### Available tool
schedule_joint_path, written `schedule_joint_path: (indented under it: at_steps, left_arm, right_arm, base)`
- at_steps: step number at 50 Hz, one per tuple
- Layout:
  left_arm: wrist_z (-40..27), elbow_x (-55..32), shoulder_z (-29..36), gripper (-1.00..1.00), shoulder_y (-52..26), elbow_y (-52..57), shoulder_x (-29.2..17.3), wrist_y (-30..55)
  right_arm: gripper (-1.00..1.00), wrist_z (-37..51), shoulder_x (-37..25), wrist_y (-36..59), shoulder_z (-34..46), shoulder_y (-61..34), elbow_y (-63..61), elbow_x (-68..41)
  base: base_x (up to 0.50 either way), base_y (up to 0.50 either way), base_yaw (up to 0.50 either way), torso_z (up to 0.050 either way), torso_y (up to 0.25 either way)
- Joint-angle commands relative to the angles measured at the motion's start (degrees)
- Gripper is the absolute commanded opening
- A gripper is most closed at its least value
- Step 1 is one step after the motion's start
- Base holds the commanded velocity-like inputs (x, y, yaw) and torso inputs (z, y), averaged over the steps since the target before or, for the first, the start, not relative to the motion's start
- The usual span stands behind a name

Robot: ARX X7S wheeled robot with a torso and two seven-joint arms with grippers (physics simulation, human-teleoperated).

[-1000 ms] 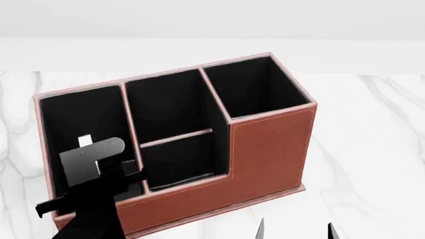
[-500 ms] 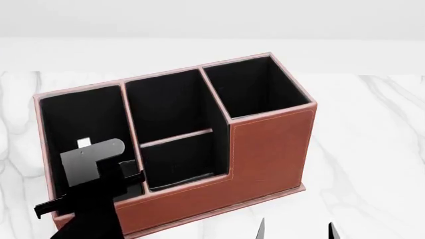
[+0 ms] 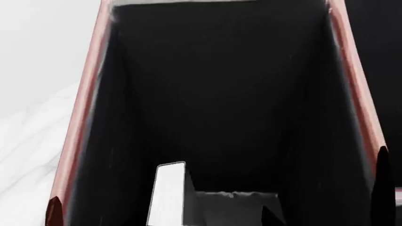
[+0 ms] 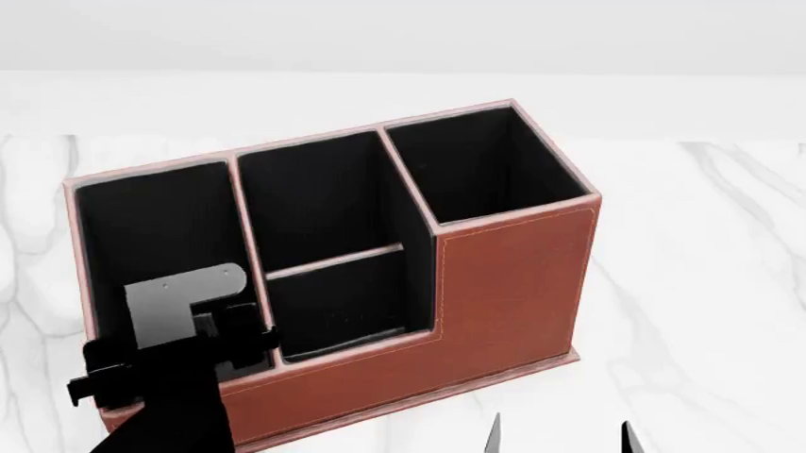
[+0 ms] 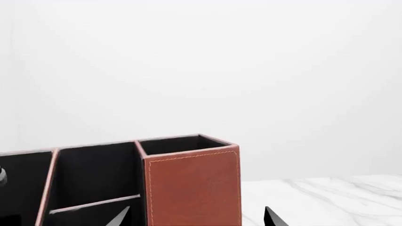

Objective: Pick up the book and place it in the left compartment of the caddy.

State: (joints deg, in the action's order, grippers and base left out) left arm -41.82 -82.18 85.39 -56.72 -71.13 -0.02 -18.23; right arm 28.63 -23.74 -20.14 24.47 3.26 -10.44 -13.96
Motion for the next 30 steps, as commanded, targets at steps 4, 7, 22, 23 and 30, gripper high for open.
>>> schedule_joint_path:
  at_steps: [4,7,22,23,30]
  left_arm:
    - [-0.2,-0.4,2.6,1.0,-0.5,0.4,0.0,-0.8]
    - [-0.3,-0.4,2.7,1.0,-0.5,0.6,0.0,-1.0]
    - [-8.0,2.6,4.8,1.0,-1.6,13.3,-5.1,-2.1]
    - [-9.9,3.1,5.1,1.0,-1.9,17.0,-6.8,-2.2]
    - [-21.1,6.5,7.2,1.0,-4.2,34.3,-14.2,-1.5]
  right_arm:
    - [1.0,0.0,0.1,-0.3,0.2,-0.2,0.6,0.1]
    - [1.0,0.1,0.1,-0.3,0.3,-0.2,0.6,0.2]
    - [1.0,0.4,-0.2,0.0,0.3,-0.1,0.1,0.1]
    - [1.0,0.4,-0.2,0.0,0.2,-0.1,0.0,0.0]
    - [1.0,0.6,-0.4,0.1,0.2,0.0,-0.4,-0.1]
  base:
    - [0.0,0.0,0.0,0.0,0.0]
    - [0.0,0.0,0.0,0.0,0.0]
    - [0.0,0.0,0.0,0.001,0.001]
    - [0.0,0.0,0.0,0.0,0.0]
    - [0.0,0.0,0.0,0.0,0.0]
